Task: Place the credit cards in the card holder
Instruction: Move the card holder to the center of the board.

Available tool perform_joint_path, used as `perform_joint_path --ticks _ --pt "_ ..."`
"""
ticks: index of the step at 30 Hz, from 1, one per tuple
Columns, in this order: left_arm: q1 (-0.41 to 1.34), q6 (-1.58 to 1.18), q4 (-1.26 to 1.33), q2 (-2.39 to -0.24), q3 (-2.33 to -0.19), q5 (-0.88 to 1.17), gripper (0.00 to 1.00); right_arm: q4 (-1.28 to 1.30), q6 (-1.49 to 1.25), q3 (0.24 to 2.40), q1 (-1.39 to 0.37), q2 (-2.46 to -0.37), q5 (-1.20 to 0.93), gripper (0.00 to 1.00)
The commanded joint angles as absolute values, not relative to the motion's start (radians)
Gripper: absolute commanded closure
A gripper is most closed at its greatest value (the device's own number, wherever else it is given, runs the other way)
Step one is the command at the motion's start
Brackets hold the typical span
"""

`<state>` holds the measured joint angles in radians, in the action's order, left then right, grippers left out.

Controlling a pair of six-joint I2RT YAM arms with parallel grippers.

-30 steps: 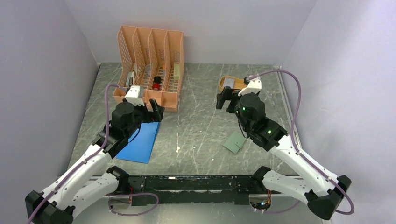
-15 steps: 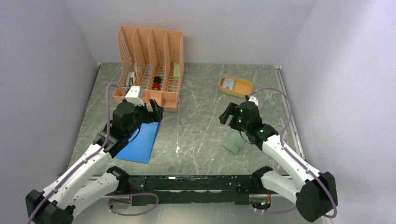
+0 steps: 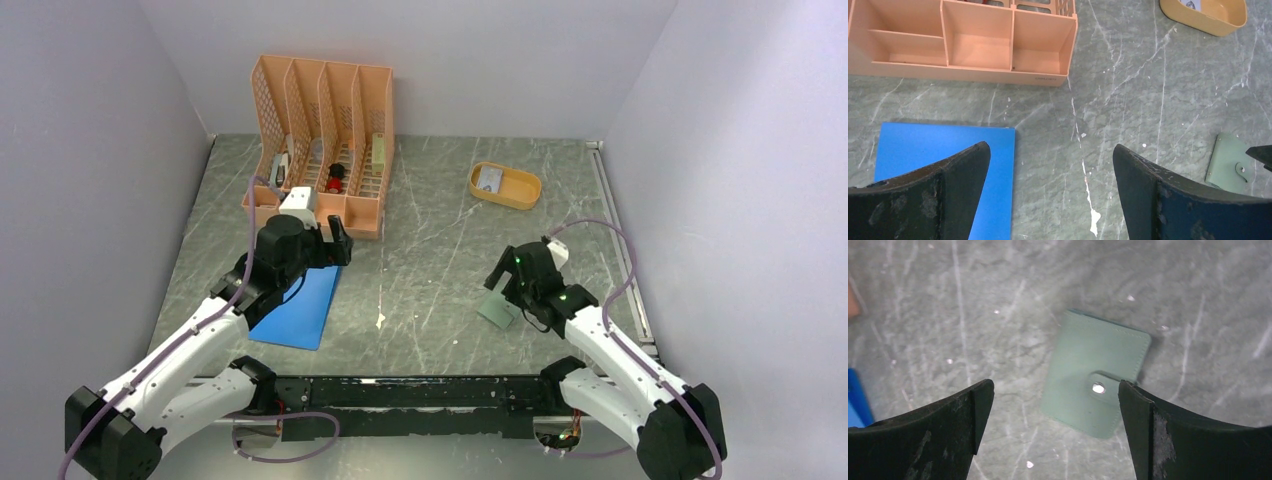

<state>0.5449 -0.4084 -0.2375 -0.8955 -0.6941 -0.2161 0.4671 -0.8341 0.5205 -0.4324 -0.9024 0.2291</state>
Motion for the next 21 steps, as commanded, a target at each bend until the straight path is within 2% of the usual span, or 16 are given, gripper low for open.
perform_joint_path --ticks 1,14,21 --pt "0.551 -0.419 -0.242 -0.896 -0.737 -0.194 0.04 0.532 -0.893 0.479 -0.415 -0.874 0.267 0.00" --pt "0.552 -0.421 -0.233 -0.890 -0.730 -0.167 0.04 0.437 -0.880 0.416 -0.394 -0.946 0.151 0.00" --pt "0.551 -0.420 -0.229 -0.903 -0.731 -0.145 0.04 0.376 -0.850 0.398 -0.395 -0.996 0.090 0.04"
